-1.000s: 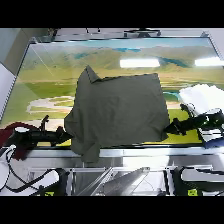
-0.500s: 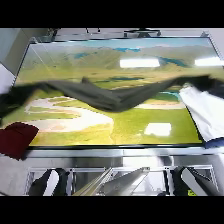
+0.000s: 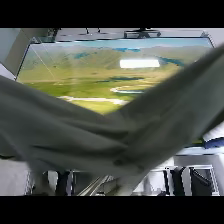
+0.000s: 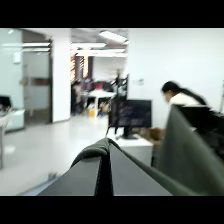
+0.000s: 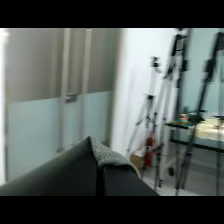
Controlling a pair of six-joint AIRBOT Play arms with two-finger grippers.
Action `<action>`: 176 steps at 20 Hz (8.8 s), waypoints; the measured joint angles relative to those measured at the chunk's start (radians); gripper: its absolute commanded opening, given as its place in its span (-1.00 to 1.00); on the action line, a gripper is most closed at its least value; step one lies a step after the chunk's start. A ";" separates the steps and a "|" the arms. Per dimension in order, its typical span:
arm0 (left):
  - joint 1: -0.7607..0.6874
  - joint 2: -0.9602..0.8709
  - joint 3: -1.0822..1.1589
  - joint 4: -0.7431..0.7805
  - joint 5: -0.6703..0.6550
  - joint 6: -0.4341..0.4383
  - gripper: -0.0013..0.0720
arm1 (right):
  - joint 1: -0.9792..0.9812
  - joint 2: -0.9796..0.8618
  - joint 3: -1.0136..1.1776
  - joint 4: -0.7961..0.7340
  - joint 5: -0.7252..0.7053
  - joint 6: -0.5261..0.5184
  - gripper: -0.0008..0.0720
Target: Fold the shirts.
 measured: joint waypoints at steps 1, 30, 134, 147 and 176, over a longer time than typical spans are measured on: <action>-0.039 -0.033 0.028 0.072 0.002 -0.010 -0.89 | 0.002 -0.017 0.004 -0.025 0.001 0.019 -0.94; -0.640 -1.291 0.443 1.036 0.274 -0.145 -0.92 | 0.336 -1.403 0.162 -0.182 -0.108 0.056 -0.94; -0.731 -1.145 0.086 1.084 0.412 -0.142 -0.91 | 0.346 -1.266 -0.079 -0.470 -0.064 0.124 -0.93; -0.621 -1.278 0.511 1.095 0.203 -0.232 0.10 | 0.277 -1.312 0.101 -0.684 0.027 0.249 0.91; -1.353 -1.423 0.483 1.431 0.453 -0.484 -0.96 | 0.516 -1.146 0.368 -0.386 0.372 0.465 -0.93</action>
